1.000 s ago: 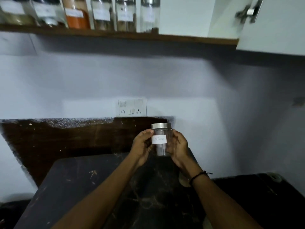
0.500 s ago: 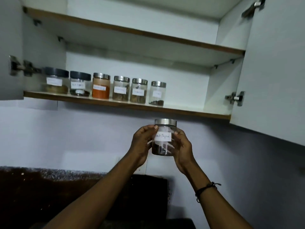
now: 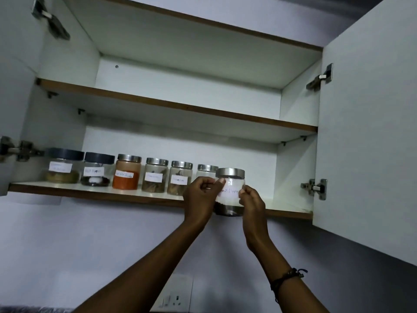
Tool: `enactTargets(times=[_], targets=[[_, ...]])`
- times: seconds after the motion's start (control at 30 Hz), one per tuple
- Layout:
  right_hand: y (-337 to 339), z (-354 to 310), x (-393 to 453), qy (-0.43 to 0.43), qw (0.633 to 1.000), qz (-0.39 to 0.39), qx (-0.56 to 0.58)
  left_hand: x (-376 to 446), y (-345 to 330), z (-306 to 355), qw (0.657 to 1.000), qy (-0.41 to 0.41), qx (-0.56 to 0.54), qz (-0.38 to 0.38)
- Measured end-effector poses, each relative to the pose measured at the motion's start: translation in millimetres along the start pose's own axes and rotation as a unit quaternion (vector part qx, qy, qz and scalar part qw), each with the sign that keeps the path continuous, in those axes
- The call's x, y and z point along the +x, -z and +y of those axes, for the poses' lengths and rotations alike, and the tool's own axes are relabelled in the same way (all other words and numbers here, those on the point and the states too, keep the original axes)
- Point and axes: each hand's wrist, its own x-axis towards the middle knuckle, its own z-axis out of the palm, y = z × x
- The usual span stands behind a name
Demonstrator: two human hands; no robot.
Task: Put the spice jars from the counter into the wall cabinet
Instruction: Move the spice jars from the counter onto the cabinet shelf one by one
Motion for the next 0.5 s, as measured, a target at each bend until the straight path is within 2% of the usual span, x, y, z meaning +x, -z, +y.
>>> enactTargets(times=[0.1, 0.23, 0.5], targets=[[2, -7, 27, 0.006, 0.998, -0.026, -0.063, 22, -18, 4, 1.000, -0.015, 0.007, -0.002], [4, 2, 69, -0.019, 0.992, 0.000, -0.124, 45, -38, -9, 0.997, -0.014, 0.061, -0.048], [9, 44, 124, 0.005, 0.958, -0.018, -0.286, 76, -64, -38, 0.985, 0.014, 0.130, -0.112]])
